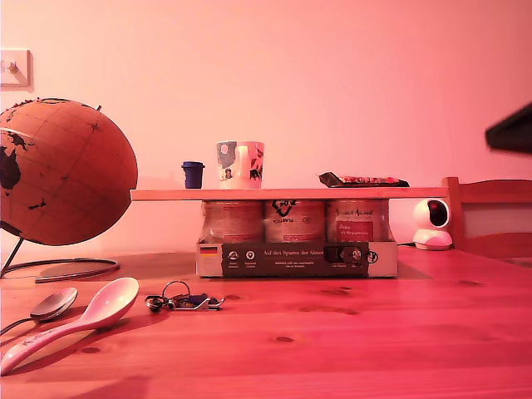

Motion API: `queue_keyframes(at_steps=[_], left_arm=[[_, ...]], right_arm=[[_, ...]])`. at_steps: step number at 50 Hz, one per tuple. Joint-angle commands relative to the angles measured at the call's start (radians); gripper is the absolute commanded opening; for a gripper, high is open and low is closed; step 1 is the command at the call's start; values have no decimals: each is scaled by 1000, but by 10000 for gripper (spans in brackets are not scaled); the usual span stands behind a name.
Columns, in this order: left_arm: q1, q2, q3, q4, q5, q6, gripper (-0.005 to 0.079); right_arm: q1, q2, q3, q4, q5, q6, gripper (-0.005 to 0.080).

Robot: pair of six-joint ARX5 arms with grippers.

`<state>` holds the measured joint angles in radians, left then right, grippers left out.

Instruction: Slide the ceramic spoon to the right

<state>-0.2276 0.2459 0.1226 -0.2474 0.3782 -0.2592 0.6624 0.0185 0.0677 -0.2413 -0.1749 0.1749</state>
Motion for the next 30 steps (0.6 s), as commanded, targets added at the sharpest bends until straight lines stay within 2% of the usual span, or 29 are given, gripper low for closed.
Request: queue_keyframes(at_steps=[1, 11, 22, 30], left_arm=[[-16, 56, 53, -9, -14, -4, -21], [-55, 303, 195, -126, -47, -21, -20], [-89, 553, 312, -132, -130, 27, -20], [-102, 715, 402, -188, -190, 51, -20]], right_arm=[[20, 18, 13, 4, 23, -24, -12], [53, 23, 13, 4, 57, -51, -12], [53, 23, 13, 3, 63, -52, -12], [53, 23, 13, 1, 74, -52, -12]])
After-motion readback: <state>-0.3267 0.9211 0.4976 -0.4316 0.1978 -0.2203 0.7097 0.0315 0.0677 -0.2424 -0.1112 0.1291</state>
